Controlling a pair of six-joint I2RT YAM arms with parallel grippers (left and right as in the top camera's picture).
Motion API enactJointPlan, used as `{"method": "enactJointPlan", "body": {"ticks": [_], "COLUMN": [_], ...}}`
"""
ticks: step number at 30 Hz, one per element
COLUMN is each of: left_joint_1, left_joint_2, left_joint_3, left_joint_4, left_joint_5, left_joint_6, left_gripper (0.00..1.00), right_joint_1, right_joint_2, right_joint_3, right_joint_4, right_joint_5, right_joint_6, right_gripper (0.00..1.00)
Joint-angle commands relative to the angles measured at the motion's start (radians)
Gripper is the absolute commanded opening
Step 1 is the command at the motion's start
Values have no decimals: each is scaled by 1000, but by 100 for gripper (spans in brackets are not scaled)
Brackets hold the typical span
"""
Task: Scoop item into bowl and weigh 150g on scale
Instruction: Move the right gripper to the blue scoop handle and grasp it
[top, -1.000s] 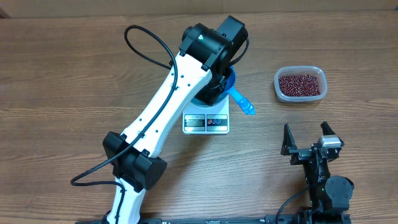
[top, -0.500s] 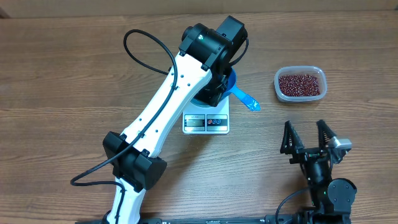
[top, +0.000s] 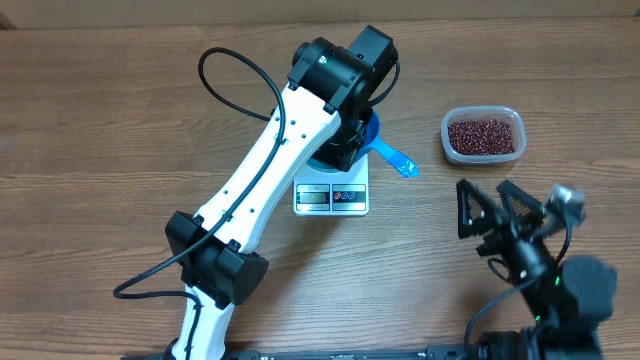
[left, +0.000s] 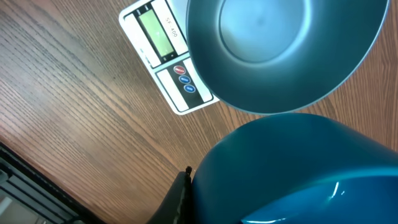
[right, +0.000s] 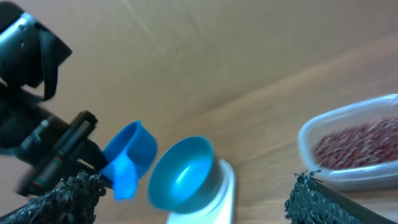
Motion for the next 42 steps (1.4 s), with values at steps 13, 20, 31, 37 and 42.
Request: {"method": "enactJointPlan", "body": {"ticks": [13, 20, 31, 37, 42], "left_joint_1": [-16, -20, -22, -29, -47], "left_joint_2": [-6, -6, -6, -6, -6], "left_joint_3": [24, 24, 24, 24, 24], "left_joint_4": [13, 14, 77, 106, 107], "left_joint_5": [1, 0, 39, 53, 53], "left_joint_6": [-66, -66, -65, -66, -71], "left_gripper": [4, 4, 4, 4, 4], "right_joint_1": [4, 4, 6, 6, 5], "right_joint_2": [567, 677, 695, 695, 695], "right_joint_3": [219, 219, 218, 218, 218], "right_joint_4": [355, 379, 372, 368, 325], "right_joint_5": [-735, -735, -733, -732, -706], "right_joint_6": [406, 429, 428, 429, 428], "right_gripper": [100, 90, 89, 86, 80]}}
